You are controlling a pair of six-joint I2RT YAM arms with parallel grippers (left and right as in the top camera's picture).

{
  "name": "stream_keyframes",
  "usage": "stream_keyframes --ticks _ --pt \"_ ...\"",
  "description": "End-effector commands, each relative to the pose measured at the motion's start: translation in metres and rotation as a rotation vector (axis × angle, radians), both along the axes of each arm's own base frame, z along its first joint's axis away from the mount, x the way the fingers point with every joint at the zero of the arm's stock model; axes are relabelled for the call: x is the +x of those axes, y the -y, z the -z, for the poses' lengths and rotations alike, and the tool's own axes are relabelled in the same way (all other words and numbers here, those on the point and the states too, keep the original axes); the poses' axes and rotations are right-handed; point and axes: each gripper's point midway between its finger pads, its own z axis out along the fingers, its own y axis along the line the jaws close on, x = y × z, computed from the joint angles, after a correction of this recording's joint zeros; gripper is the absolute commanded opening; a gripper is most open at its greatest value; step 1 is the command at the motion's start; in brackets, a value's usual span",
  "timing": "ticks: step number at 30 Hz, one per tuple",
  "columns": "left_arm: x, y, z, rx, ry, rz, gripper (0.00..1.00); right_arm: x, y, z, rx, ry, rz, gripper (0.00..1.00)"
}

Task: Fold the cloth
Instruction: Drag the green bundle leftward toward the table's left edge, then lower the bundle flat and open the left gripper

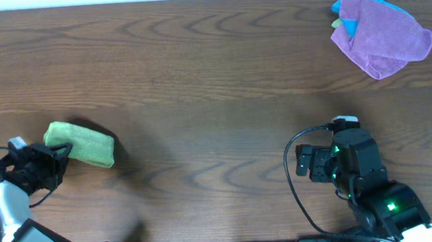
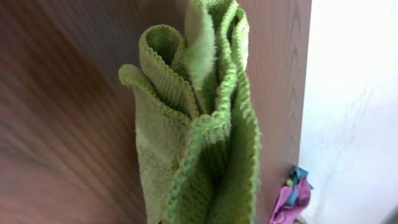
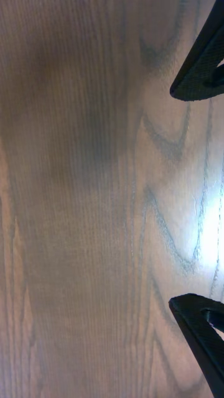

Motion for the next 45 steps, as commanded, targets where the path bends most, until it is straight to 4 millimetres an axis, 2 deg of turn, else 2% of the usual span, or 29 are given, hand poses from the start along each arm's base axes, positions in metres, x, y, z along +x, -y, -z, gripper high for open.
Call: stream_keyframes --ticks 1,20,35,45 --pt "-0.002 -0.014 -0.003 0.062 -0.001 -0.016 0.06 -0.001 0.003 0.002 0.000 -0.005 0.024 0.99" --pt "-0.019 -0.040 0.007 0.098 -0.062 -0.105 0.06 -0.001 0.003 0.002 0.000 -0.005 0.024 0.99" --pt "-0.032 -0.057 0.021 0.192 -0.168 -0.150 0.06 -0.001 0.003 0.002 0.000 -0.004 0.024 0.99" --pt "-0.037 -0.064 0.025 0.229 -0.203 -0.169 0.21 -0.001 0.003 0.002 0.000 -0.004 0.024 0.99"
